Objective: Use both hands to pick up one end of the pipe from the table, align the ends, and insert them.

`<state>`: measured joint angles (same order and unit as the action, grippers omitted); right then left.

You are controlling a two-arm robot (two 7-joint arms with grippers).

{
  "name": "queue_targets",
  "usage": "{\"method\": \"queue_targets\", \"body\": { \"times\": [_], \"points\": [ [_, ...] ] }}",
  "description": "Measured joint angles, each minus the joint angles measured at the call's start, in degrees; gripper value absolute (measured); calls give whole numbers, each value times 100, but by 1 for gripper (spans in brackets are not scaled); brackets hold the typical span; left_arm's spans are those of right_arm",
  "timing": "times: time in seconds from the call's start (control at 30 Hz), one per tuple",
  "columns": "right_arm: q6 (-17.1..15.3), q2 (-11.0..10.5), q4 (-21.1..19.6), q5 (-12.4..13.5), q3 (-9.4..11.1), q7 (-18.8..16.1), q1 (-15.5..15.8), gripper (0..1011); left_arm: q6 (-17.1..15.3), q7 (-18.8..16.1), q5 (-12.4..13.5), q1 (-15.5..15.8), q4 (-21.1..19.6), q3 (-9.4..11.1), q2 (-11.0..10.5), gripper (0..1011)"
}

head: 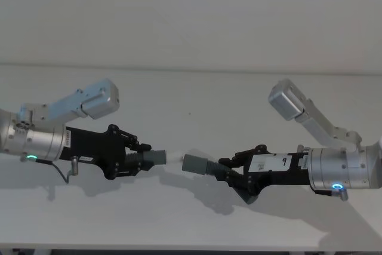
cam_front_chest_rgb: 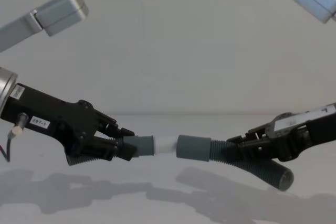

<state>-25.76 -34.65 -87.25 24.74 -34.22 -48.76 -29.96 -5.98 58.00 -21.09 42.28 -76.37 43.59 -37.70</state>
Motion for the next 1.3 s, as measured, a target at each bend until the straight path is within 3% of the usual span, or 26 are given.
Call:
{"method": "queue_targets", "body": {
  "times": [1.3],
  "points": [
    [99, -127, 94, 175, -111, 94, -56, 265, 10, -203, 29, 78, -14, 202, 20, 353]
  ]
}}
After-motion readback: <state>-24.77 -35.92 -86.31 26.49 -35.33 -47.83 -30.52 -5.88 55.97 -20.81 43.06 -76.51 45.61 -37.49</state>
